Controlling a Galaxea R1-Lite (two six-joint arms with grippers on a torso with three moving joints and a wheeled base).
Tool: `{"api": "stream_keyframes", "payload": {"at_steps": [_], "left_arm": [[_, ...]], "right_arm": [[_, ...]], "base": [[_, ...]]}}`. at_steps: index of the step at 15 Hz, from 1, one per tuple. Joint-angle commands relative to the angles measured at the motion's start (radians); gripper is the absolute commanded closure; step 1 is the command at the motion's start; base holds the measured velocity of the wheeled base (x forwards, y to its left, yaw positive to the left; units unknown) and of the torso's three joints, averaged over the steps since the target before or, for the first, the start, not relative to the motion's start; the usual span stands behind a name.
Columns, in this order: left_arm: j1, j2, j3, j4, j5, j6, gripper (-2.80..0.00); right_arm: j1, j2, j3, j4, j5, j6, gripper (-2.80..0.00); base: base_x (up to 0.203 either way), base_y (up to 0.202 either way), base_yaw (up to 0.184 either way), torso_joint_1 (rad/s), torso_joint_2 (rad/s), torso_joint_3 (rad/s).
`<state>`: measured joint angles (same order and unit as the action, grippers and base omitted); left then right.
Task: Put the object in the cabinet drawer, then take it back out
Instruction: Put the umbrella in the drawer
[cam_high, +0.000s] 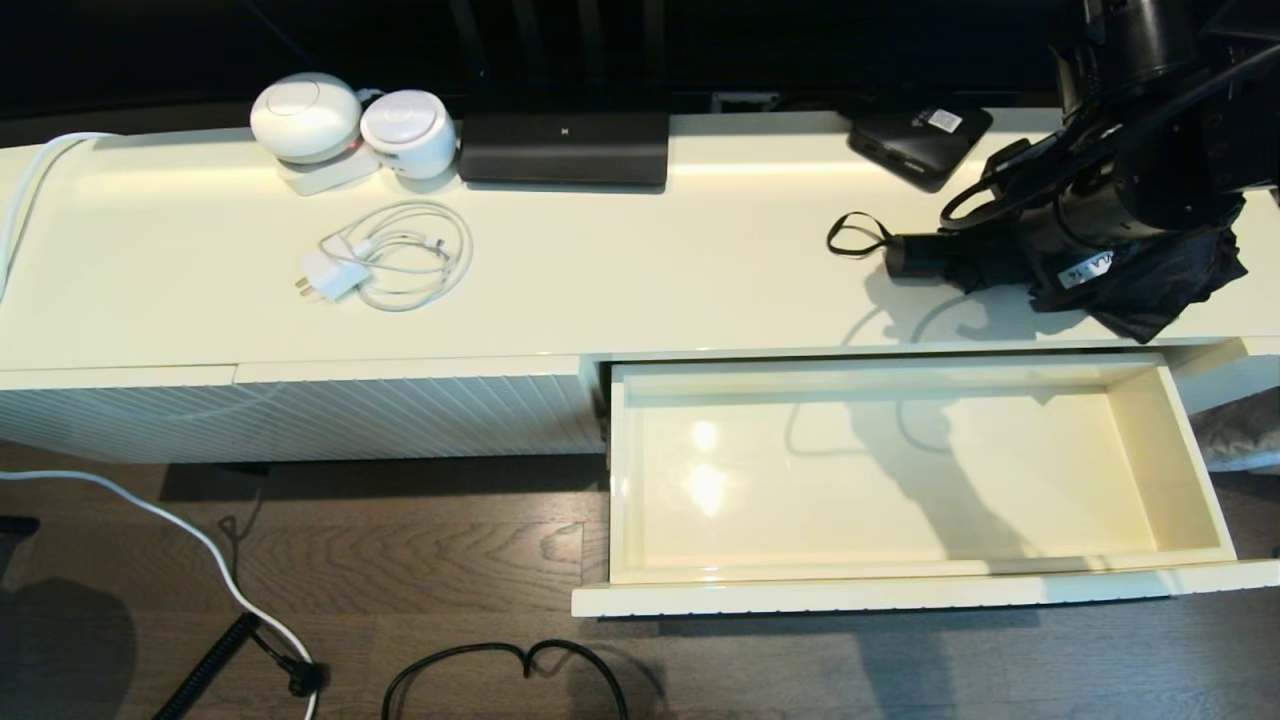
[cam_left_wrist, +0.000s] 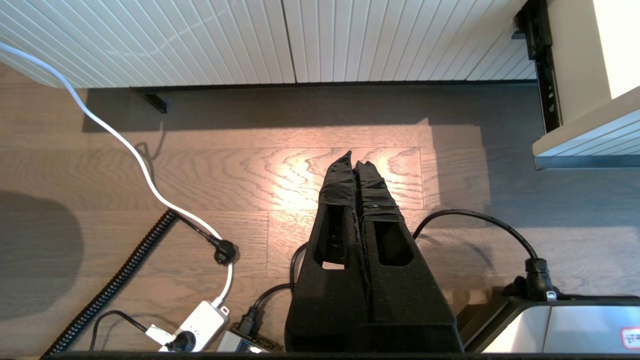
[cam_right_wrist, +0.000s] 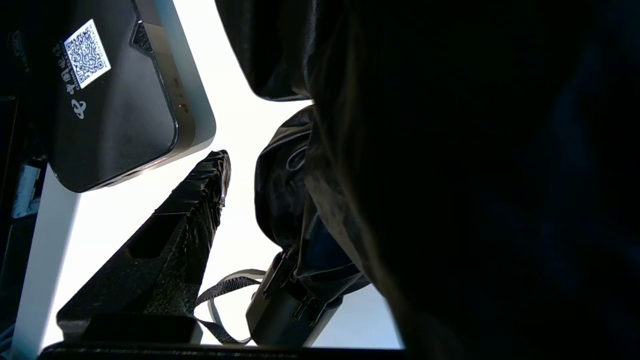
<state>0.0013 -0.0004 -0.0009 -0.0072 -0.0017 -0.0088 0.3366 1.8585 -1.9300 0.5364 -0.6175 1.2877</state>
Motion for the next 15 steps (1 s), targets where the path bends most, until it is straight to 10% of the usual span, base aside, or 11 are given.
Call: {"api": "stream_keyframes", "payload": {"at_steps": [1,8,9,15], "left_arm": [[0.000,-0.003,0.000,0.000,0.000,0.000,0.00],[0.000,-0.003,0.001,0.000,0.000,0.000,0.00],[0.000,-0.003,0.001,0.000,0.000,0.000,0.00],[0.000,-0.003,0.001,0.000,0.000,0.000,0.00]], "right_arm": [[-0.003,0.022,0.000,-0.004,0.004,0.007,-2.80],[-0.029,0.049,0.000,-0.014,0.034,0.005,-2.80],[-0.030,0.054,0.002,-0.012,0.039,0.005,0.00],[-0.033,0.032,0.000,-0.012,0.052,0.004,0.00]], "base": [[0.000,0.000,0.000,0.000,0.00,0.000],[0.000,0.000,0.000,0.000,0.00,0.000],[0.000,0.000,0.000,0.000,0.00,0.000],[0.000,0.000,0.000,0.000,0.00,0.000]]}}
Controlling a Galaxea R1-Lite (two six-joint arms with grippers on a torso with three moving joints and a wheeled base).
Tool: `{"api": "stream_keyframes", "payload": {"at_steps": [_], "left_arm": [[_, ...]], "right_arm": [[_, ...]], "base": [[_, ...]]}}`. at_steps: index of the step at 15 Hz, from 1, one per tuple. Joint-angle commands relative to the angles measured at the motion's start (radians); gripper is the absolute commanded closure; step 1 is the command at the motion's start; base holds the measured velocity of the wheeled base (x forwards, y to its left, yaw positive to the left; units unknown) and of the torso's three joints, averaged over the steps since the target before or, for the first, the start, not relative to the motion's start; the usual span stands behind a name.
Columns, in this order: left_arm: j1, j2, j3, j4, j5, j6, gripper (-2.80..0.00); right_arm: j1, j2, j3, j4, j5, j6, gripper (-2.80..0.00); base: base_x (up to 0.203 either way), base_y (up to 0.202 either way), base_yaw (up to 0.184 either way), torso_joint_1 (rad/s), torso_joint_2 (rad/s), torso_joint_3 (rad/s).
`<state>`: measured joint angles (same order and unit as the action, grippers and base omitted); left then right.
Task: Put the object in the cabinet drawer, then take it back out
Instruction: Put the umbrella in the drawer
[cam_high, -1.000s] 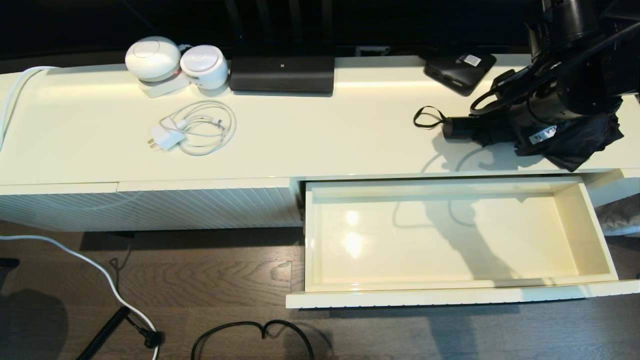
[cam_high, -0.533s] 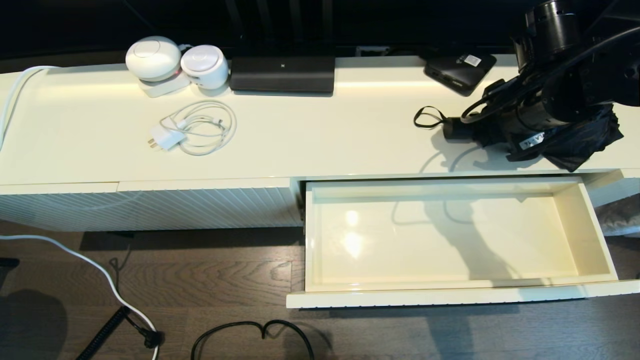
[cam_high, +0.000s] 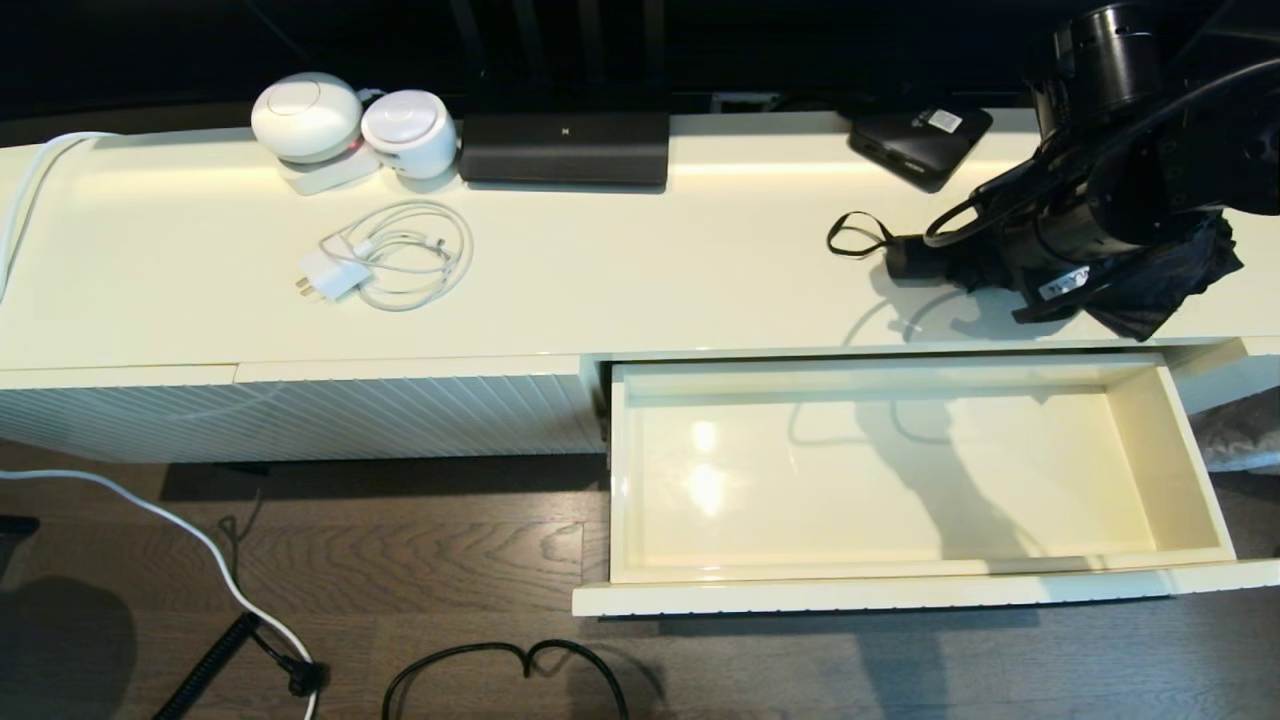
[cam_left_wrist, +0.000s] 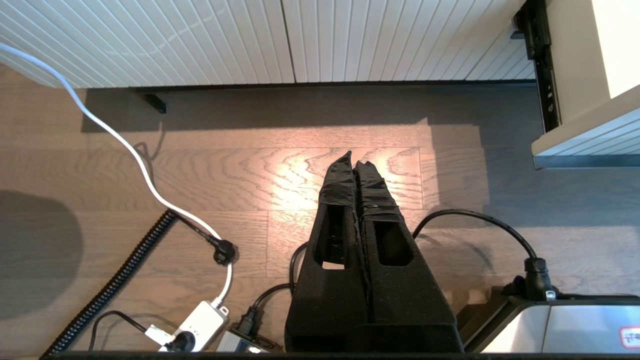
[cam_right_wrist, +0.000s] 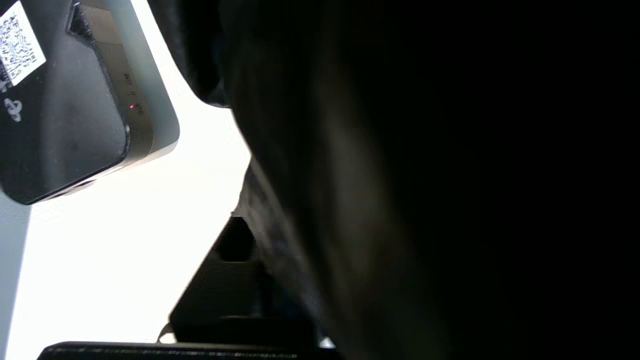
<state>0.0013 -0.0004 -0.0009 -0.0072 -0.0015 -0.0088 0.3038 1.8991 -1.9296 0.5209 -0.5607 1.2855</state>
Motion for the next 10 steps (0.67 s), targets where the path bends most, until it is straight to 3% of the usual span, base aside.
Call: {"api": "stream_keyframes", "payload": {"at_steps": [1,7,10], "left_arm": [[0.000,-0.003,0.000,0.000,0.000,0.000,0.00],[0.000,-0.003,-0.001,0.000,0.000,0.000,0.00],[0.000,-0.003,-0.001,0.000,0.000,0.000,0.00]], "right_arm": [[0.001,-0.017,0.000,0.004,0.003,0.006,0.00],[0.010,-0.078,0.000,0.031,0.062,0.008,0.00],[0.008,-0.069,-0.006,0.142,0.084,0.005,0.00]], "base": [[0.000,0.000,0.000,0.000,0.00,0.000],[0.000,0.000,0.000,0.000,0.00,0.000],[0.000,0.000,0.000,0.000,0.00,0.000]]}}
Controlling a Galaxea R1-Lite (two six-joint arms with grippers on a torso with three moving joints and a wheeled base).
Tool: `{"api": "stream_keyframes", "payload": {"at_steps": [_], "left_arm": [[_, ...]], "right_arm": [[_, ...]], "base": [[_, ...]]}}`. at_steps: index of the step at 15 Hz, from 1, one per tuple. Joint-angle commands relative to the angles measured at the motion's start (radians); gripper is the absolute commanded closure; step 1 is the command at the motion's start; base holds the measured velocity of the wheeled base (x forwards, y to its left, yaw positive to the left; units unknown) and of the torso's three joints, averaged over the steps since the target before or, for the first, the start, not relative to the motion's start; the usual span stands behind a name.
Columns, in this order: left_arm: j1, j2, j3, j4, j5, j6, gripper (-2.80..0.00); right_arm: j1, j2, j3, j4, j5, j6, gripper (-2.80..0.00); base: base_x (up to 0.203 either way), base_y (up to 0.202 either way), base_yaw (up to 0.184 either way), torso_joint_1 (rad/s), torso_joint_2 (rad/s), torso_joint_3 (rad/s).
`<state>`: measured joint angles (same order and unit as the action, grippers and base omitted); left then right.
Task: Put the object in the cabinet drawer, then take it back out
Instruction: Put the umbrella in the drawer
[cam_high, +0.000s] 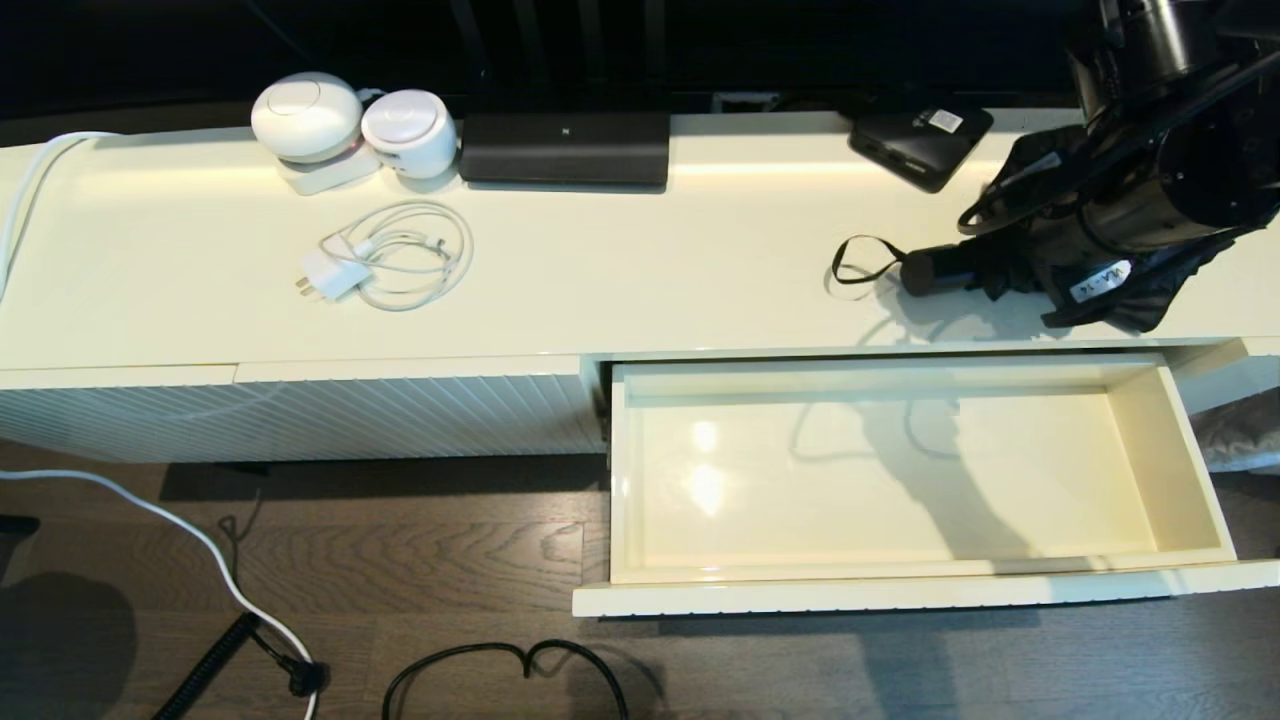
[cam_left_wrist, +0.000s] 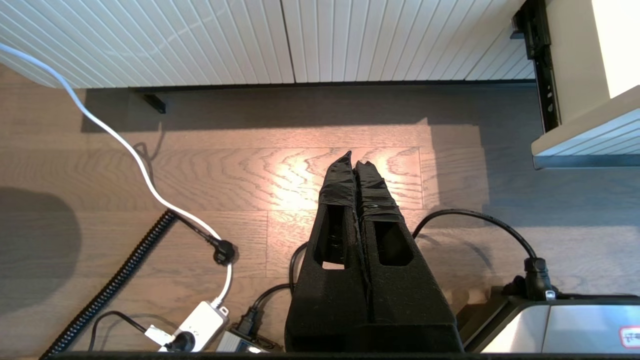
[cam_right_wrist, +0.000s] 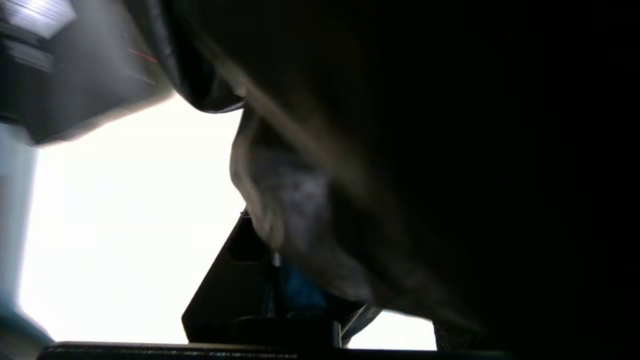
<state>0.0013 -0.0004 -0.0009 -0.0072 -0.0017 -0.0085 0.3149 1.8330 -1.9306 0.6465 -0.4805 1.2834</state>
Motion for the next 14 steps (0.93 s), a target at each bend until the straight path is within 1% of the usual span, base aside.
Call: {"api": "stream_keyframes", "payload": {"at_steps": [1,3,6,8,11,13,14], "left_arm": [[0.000,-0.003,-0.001,0.000,0.000,-0.001,0.00],[0.000,-0.003,-0.001,0.000,0.000,-0.001,0.00],[0.000,-0.001,0.001,0.000,0.000,0.000,0.00],[0.000,-0.003,-0.001,0.000,0.000,-0.001,0.00],[0.000,-0.003,-0.001,0.000,0.000,-0.001,0.00],[0.000,-0.003,0.001,0.000,0.000,-0.001,0.00],[0.000,-0.003,-0.001,0.000,0.000,0.001,0.00]], "right_arm": [[-0.006,0.002,-0.007,0.015,0.008,0.007,0.00],[-0.008,0.024,-0.015,-0.025,0.021,0.009,0.00],[0.006,-0.002,-0.009,0.007,0.007,0.017,0.00],[0.009,-0.027,-0.010,0.054,-0.039,0.025,0.00],[0.015,-0.052,-0.010,0.058,-0.099,0.023,0.00],[0.021,-0.074,0.003,0.090,-0.113,0.027,0.00],[0.022,-0.087,0.015,0.137,-0.108,0.035,0.00]], "base": [[0.000,0.000,0.000,0.000,0.00,0.000],[0.000,0.000,0.000,0.000,0.00,0.000],[0.000,0.000,0.000,0.000,0.00,0.000],[0.000,0.000,0.000,0.000,0.00,0.000],[0.000,0.000,0.000,0.000,0.00,0.000],[0.000,0.000,0.000,0.000,0.00,0.000],[0.000,0.000,0.000,0.000,0.00,0.000]]}}
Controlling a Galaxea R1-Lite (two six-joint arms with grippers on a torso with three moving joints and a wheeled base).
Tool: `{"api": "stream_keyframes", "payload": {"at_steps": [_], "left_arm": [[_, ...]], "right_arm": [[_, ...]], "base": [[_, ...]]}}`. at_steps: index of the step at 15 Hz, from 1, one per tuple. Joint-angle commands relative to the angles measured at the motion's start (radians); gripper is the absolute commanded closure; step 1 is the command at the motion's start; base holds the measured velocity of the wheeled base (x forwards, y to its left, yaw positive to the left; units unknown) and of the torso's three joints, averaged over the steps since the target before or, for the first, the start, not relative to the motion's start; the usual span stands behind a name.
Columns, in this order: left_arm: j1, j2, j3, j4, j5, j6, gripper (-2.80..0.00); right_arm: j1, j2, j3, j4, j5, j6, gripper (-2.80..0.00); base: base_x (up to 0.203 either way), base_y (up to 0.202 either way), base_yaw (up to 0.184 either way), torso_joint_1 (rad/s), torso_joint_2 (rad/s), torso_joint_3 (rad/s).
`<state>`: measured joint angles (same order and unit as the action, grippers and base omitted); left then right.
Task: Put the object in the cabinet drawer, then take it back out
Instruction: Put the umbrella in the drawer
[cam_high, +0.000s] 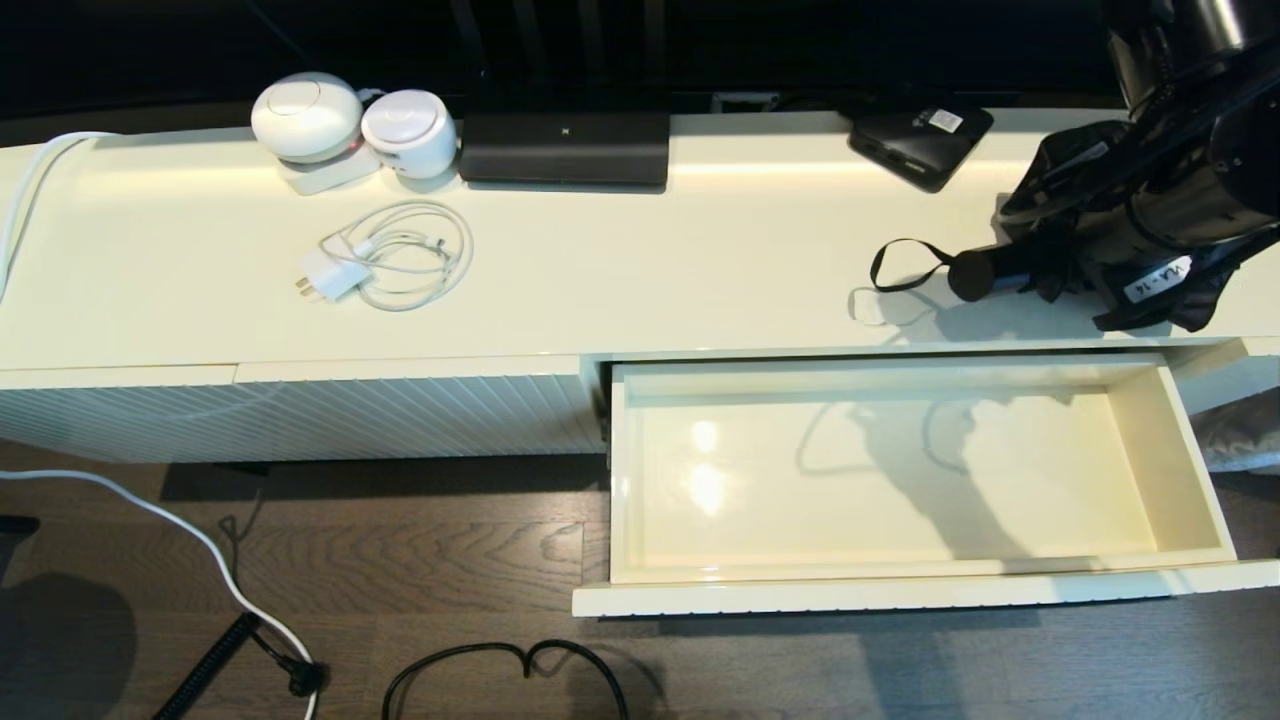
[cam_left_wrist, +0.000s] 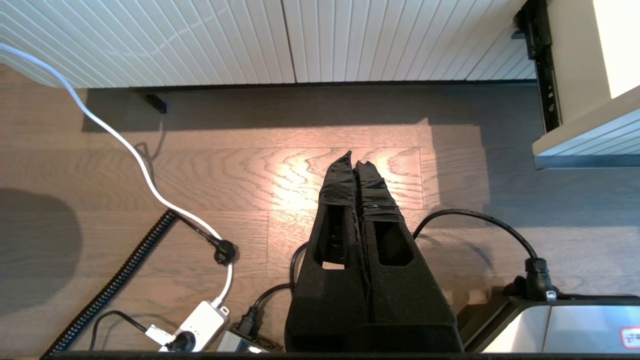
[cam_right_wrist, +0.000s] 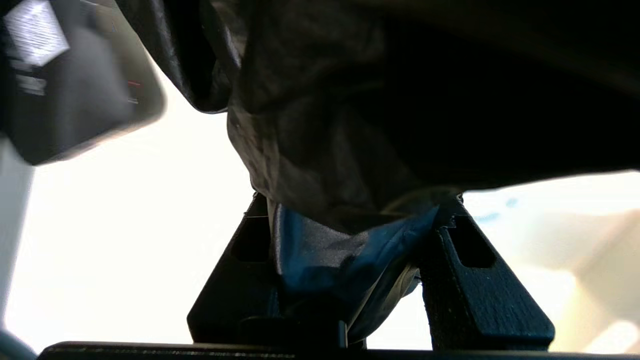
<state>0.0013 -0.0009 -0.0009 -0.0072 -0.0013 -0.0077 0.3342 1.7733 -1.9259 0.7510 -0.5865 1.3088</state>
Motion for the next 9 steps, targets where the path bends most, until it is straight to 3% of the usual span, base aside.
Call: {"api": "stream_keyframes", "payload": {"at_steps": [1,7,9], "left_arm": [[0.000,-0.002,0.001,0.000,0.000,-0.002,0.00],[0.000,-0.002,0.000,0.000,0.000,-0.001,0.00],[0.000,-0.002,-0.001,0.000,0.000,-0.002,0.00]], "right_arm": [[0.007,-0.048,0.033,0.086,0.002,0.045,0.00],[0.030,-0.120,0.129,0.171,0.002,0.081,0.00],[0.052,-0.155,0.255,0.162,0.003,0.093,0.00]], "base": [[0.000,0.000,0.000,0.000,0.00,0.000],[0.000,0.000,0.000,0.000,0.00,0.000],[0.000,0.000,0.000,0.000,0.00,0.000]]}}
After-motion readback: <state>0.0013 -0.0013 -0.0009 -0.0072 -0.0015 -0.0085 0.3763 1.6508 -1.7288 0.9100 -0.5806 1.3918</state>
